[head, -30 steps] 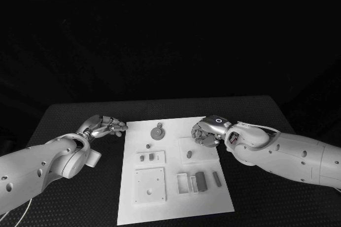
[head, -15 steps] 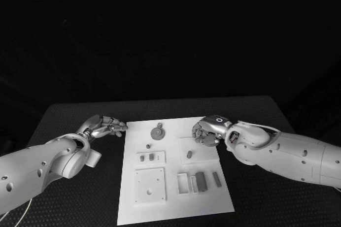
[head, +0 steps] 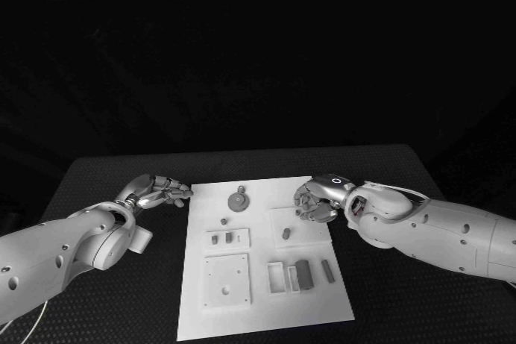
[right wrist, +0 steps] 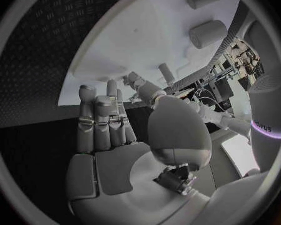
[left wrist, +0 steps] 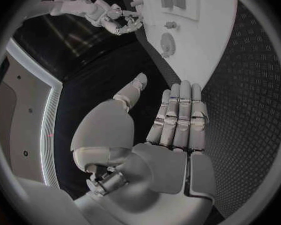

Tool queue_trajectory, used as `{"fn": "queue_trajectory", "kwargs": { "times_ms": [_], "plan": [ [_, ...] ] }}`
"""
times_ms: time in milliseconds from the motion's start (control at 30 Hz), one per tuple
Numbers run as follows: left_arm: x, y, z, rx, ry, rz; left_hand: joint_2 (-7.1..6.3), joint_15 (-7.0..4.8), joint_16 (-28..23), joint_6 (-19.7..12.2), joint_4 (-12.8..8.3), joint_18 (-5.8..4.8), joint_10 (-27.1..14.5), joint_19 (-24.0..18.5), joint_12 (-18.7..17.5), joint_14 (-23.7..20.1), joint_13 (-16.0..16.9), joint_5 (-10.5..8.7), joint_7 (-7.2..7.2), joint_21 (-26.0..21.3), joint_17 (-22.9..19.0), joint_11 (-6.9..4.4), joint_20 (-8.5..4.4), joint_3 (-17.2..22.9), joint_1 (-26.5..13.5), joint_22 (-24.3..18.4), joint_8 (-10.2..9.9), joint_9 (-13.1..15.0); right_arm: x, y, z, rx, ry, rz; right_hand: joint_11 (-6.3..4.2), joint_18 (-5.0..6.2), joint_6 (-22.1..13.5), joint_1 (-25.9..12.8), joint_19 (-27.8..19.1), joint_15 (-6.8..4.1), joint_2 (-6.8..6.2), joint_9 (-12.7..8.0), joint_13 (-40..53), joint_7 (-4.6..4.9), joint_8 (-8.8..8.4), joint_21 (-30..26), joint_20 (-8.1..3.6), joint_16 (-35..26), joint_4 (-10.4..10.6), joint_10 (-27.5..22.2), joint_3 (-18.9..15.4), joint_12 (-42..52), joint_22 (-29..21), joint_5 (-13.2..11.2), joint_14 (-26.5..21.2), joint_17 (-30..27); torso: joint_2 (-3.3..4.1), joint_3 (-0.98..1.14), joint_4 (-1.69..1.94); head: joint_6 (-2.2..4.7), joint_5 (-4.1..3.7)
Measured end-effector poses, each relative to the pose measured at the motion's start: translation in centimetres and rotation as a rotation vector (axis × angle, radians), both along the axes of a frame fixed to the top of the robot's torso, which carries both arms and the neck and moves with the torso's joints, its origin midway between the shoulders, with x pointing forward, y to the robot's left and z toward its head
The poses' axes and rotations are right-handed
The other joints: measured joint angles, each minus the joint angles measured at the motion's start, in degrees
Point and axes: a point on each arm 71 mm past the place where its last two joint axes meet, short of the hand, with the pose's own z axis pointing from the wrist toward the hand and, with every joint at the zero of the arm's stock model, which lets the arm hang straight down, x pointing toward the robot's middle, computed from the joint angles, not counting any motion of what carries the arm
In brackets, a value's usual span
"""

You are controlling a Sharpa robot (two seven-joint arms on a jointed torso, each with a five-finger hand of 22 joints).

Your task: Assemble the parts on the task board

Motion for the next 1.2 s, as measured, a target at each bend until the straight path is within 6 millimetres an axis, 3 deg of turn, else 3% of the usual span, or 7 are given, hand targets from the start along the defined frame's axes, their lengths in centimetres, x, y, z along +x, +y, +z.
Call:
{"fn": "queue_trajectory", "kwargs": {
  "times_ms": [67, 200, 333, 467, 600, 767, 1200],
  "plan": [
    [0.0, 0.0, 0.0, 0.0, 0.0, 0.0, 0.0, 0.0, 0.0, 0.0, 0.0, 0.0, 0.0, 0.0, 0.0, 0.0, 0.0, 0.0, 0.0, 0.0, 0.0, 0.0, 0.0, 0.0, 0.0, -0.05, 0.0, 0.0, 0.0, -0.1, 0.0, -0.002, 0.003, -0.001, 0.12, 0.01, -0.76, 0.23, -0.92, 0.92, -1.11, -0.3, -1.16, 0.57, -0.77, -0.77, 0.5, -0.99, 0.65, -0.91, 0.46, -1.42, 0.0, 0.0, -0.93, -0.63, 0.01, 0.0, 0.01, -0.04, -0.02],
    [0.0, 0.0, 0.0, 0.0, 0.001, 0.0, 0.0, 0.0, 0.0, 0.0, -0.16, 0.0, 0.0, 0.0, 0.0, 0.0, 0.0, 0.0, 0.0, 0.0, 0.06, 0.0, 0.0, -0.16, 0.0, -0.05, 0.0, 0.0, -0.2, 0.3, 0.0, 0.0, 0.005, 0.009, 1.58, -0.01, -3.13, 0.76, -1.62, 1.74, -2.89, -1.07, -2.73, 1.47, -2.13, -1.37, 1.03, -1.36, 1.37, -3.15, 0.89, -2.96, 0.0, 0.0, -1.76, -1.39, 0.02, 0.0, 0.01, -0.13, -0.06],
    [0.0, 0.0, 0.0, 0.0, 0.001, 0.0, 0.0, 0.0, -0.22, 0.0, -0.16, 0.0, 0.0, 0.0, 0.0, 0.0, -0.06, 0.0, 0.0, 0.0, 0.06, 0.0, 0.0, -0.16, 0.0, -0.06, 0.0, 0.0, -0.4, 0.7, 0.1, -0.002, 0.0, 0.026, 1.87, -0.02, -3.41, 1.22, -1.81, 1.8, -3.16, -1.13, -3.32, 1.57, -2.07, -1.42, 1.22, -1.36, 1.38, -3.44, 0.91, -3.12, 0.0, 0.0, -1.81, -1.65, 0.02, 0.0, 0.01, -0.18, -0.1],
    [0.0, 0.0, 0.0, 0.001, 0.001, 0.0, 0.0, 0.0, -0.23, 0.0, -0.16, 0.0, 0.0, 0.0, 0.0, 0.0, -0.06, 0.0, 0.0, 0.0, 0.12, 0.0, 0.0, -0.16, 0.0, -0.11, 0.0, 0.01, -0.6, 1.1, 0.2, -0.01, -0.016, 0.045, 2.62, -0.02, -1.35, 2.76, -1.8, 1.61, -1.61, -0.68, -3.72, -0.47, -0.22, -1.42, 1.23, -1.38, 0.75, -2.71, 0.77, -2.4, 0.0, 0.0, -1.62, -2.0, 0.02, 0.0, 0.02, -0.19, -0.14],
    [0.1, 0.1, 0.0, 0.001, 0.001, 0.0, 0.0, -0.22, -0.23, 0.0, -0.16, 0.0, 0.0, 0.21, 0.0, 0.21, -0.06, 0.0, 0.01, 0.0, 0.29, 0.0, 0.21, -0.16, 0.0, -0.2, 0.0, 0.01, -0.7, 1.4, 0.3, -0.018, -0.042, 0.06, 3.26, -0.04, 2.79, 3.45, -1.81, 1.18, 0.66, -0.47, -4.24, -0.95, 1.14, -1.42, 1.24, -1.38, -0.1, -1.9, 0.61, -1.89, 0.0, 0.0, -1.19, -2.6, 0.02, 0.01, 0.04, -0.23, -0.18],
    [0.1, 0.0, 0.0, 0.0, 0.002, -0.001, 0.0, -0.22, -0.23, 0.01, -0.16, 0.0, 0.0, 0.42, 0.0, 0.21, -0.11, 0.0, 0.01, 0.0, 0.38, 0.0, 0.01, -0.16, 0.0, -0.27, 0.13, 0.01, -0.7, 1.5, 0.3, -0.039, -0.072, 0.072, 1.79, -0.02, 6.05, 4.41, -1.23, -0.08, 4.3, -0.15, -4.85, -2.31, 2.52, -1.79, 0.89, -2.48, -1.25, 1.57, 0.99, -1.12, 0.0, 0.0, 0.11, -3.87, 0.02, 0.01, 0.05, -0.28, -0.21],
    [0.1, 0.0, -0.1, 0.0, 0.004, -0.003, 0.2, -0.22, -0.23, 0.01, 0.0, 0.0, 0.0, 0.42, 0.0, 0.21, -0.11, 0.0, 0.01, 0.0, 0.55, 0.0, 0.01, -0.31, -0.2, -0.38, 0.21, 0.01, -0.9, 1.9, 0.0, -0.089, -0.093, 0.093, 1.9, 0.24, 6.54, 4.69, -1.81, -0.19, 4.58, -0.29, -7.29, -2.23, 2.52, -4.09, 1.45, -5.79, -1.41, 2.08, 1.14, -2.62, -0.39, 0.0, -0.87, -6.11, 0.0, 0.02, 0.04, -0.35, -0.23]
  ]
}}
